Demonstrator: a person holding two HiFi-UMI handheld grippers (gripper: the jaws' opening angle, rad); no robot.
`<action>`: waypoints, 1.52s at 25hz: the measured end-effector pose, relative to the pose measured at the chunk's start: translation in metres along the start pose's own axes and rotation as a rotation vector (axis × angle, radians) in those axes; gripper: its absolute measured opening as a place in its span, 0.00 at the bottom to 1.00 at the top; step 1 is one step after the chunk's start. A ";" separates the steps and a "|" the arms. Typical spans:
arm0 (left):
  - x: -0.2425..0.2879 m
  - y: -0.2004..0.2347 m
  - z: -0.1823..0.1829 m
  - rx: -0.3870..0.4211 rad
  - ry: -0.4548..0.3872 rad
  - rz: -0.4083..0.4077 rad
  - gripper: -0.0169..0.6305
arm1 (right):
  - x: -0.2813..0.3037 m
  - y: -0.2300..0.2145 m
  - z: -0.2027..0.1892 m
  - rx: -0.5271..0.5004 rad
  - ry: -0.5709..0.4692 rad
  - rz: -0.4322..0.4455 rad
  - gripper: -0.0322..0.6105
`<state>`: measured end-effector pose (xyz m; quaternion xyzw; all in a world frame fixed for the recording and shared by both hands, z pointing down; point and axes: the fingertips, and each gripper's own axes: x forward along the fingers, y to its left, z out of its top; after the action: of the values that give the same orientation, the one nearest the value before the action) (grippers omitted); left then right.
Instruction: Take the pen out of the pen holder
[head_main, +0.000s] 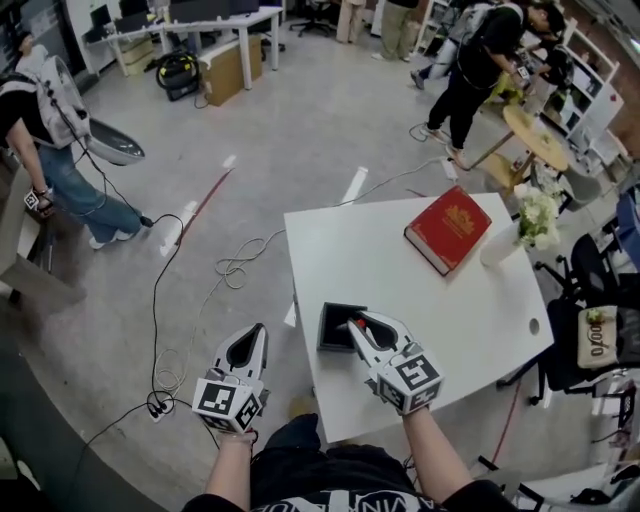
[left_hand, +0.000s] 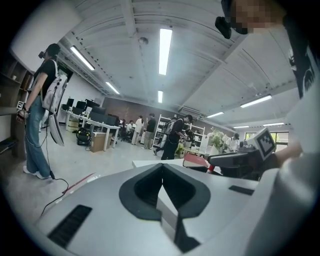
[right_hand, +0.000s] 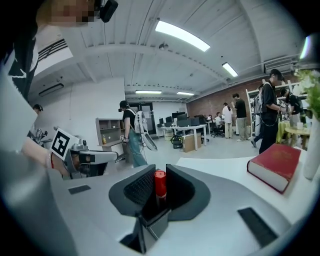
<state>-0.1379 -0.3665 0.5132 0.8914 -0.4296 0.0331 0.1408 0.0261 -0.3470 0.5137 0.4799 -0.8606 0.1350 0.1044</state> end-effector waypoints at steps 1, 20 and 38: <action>0.002 0.000 0.001 0.003 -0.002 -0.008 0.03 | -0.001 0.000 0.001 0.002 -0.006 -0.003 0.16; 0.015 -0.036 0.025 0.025 -0.042 -0.108 0.03 | -0.053 0.005 0.043 0.008 -0.156 -0.026 0.16; -0.009 -0.077 0.033 0.041 -0.100 -0.078 0.03 | -0.110 0.007 0.076 -0.025 -0.271 -0.021 0.16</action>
<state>-0.0855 -0.3237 0.4626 0.9107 -0.4001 -0.0083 0.1019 0.0735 -0.2807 0.4075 0.5012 -0.8635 0.0571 -0.0055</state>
